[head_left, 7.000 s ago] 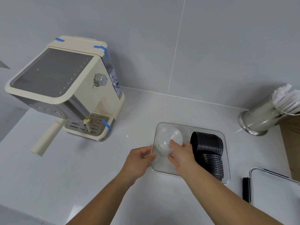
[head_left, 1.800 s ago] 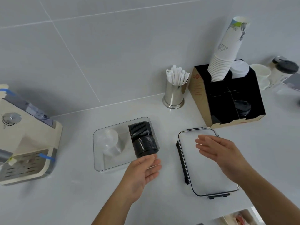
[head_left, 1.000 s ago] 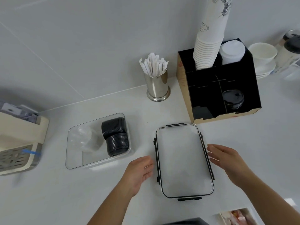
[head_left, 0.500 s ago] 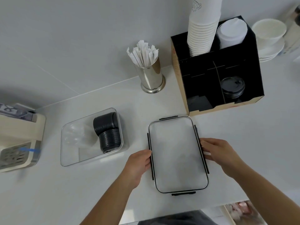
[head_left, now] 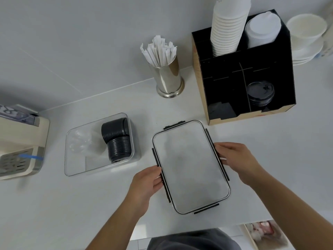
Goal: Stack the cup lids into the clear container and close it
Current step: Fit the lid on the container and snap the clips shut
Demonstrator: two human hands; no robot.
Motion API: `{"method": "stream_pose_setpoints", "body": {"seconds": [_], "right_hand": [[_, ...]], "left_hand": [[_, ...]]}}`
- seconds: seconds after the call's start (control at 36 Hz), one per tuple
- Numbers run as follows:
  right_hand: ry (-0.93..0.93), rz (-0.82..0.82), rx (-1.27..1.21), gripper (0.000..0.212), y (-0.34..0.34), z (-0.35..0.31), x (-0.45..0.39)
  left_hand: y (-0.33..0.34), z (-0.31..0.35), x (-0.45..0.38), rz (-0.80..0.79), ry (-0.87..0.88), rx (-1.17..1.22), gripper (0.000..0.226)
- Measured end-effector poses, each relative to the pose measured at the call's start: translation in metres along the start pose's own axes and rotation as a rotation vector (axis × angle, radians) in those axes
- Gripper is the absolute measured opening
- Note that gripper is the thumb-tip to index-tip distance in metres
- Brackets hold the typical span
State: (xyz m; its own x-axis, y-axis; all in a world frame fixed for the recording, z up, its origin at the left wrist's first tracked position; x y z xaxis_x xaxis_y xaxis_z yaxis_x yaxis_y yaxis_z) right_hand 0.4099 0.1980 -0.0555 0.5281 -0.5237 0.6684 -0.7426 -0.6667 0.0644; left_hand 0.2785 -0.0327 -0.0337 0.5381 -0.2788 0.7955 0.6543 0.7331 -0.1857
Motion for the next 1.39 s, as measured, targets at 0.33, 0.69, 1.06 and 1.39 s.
{"method": "stream_pose_setpoints", "body": {"seconds": [0.33,0.69,1.06,1.39], "right_hand": [[-0.097,-0.065,-0.004,0.022,0.022,-0.033,0.012],[-0.35,-0.015,0.013,0.034,0.049,-0.089,0.053],[-0.587,-0.09,0.103,0.044,0.125,-0.141,0.077],[-0.63,-0.337,0.124,0.057,0.221,-0.155,0.093]], "left_hand": [[-0.027,0.008,0.011,0.062,0.048,0.043,0.022],[-0.062,0.043,0.024,0.075,0.178,0.158,0.011],[-0.132,0.064,0.033,0.124,0.276,0.215,0.019],[-0.191,0.058,0.019,0.166,0.191,0.376,0.024]]}}
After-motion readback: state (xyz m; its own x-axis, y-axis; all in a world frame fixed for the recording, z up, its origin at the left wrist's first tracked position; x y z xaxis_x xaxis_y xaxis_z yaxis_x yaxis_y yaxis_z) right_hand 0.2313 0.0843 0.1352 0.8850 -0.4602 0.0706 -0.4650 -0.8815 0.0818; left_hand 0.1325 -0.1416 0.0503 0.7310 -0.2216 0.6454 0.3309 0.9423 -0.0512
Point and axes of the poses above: each hand's wrist, its own x-axis away from the middle knuckle, its own y-axis out of the palm, z = x × y, the point moved 8 cm from there along -x, towards the middle knuckle, and after that the axes turned 15 degrees about -x, right-handed, at the moved point
